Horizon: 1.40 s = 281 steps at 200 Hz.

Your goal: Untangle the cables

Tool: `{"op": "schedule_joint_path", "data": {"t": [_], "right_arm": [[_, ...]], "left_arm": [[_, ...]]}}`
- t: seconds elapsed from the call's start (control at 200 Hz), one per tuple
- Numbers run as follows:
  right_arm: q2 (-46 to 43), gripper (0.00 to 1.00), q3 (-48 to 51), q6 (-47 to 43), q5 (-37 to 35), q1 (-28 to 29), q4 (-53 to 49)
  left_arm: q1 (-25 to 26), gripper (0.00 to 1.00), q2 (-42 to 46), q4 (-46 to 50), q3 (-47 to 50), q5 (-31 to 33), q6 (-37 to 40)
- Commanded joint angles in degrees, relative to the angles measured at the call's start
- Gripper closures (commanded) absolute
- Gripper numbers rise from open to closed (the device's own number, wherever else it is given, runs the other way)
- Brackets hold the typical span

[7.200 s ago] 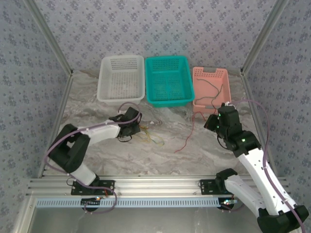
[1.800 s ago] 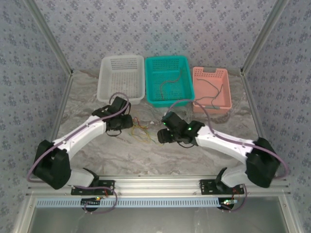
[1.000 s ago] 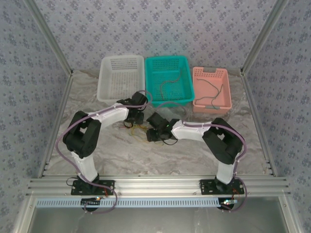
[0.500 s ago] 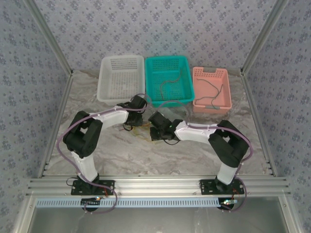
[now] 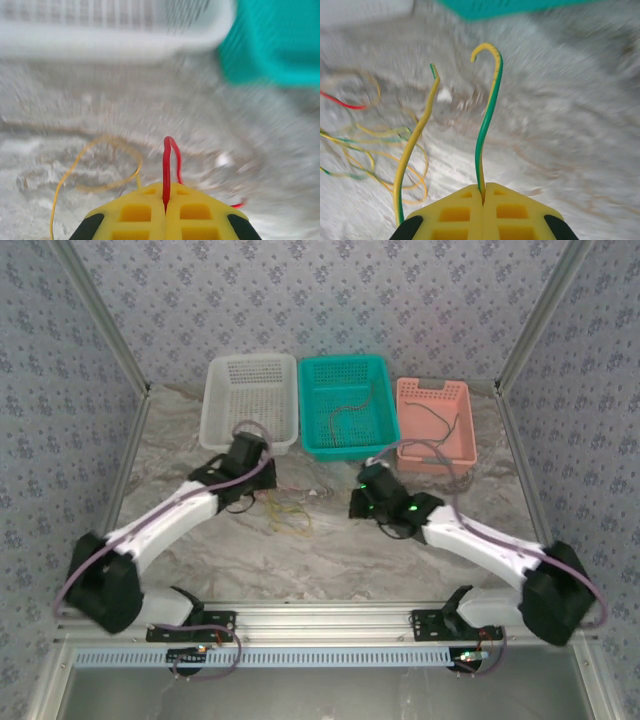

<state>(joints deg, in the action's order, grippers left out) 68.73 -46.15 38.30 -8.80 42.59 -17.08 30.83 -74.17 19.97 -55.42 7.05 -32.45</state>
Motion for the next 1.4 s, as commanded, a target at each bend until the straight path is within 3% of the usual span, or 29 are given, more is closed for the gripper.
{"op": "schedule_joint_path", "data": {"t": [0.0,0.18,0.485,0.64,0.919,1.014,1.114,1.284,1.399], "right_arm": [[-8.18,1.00,0.90,-1.73,0.32,-4.92,-6.66],[-15.14,1.00,-0.29,-4.10,6.16,-12.49,-10.52],[-15.06,1.00,0.79,-7.03,17.70,-12.81,-5.16],[-8.83,1.00,0.84,-5.94,13.69,-12.98,-8.89],[6.60,1.00,3.18,-1.28,12.54,-12.43,1.10],[9.75,0.73,0.17,-0.86,8.97,-10.61,-1.29],[3.27,0.52,-1.20,2.01,1.13,-6.18,-4.67],[-13.08,0.43,-2.25,9.78,-12.90,5.18,-9.91],[-19.19,0.42,-0.47,14.28,-17.45,12.69,-3.86]], "left_arm": [[-3.87,1.00,5.70,-1.82,-1.65,-9.17,-3.94],[-9.83,1.00,9.86,-1.53,-6.29,-19.96,-6.88],[-9.10,1.00,10.63,-1.50,-8.51,-25.86,-8.92],[-6.54,1.00,11.54,-3.85,-6.90,-27.30,-9.73],[-0.15,1.00,9.46,-7.40,-6.44,-25.24,-10.91],[1.55,1.00,8.46,-8.45,-6.64,-23.97,-10.98],[2.53,1.00,7.68,-9.38,-6.63,-23.03,-11.04],[3.17,1.00,6.42,-12.01,-5.75,-21.84,-11.88],[4.43,1.00,5.59,-14.17,-5.40,-20.68,-12.69]]}}
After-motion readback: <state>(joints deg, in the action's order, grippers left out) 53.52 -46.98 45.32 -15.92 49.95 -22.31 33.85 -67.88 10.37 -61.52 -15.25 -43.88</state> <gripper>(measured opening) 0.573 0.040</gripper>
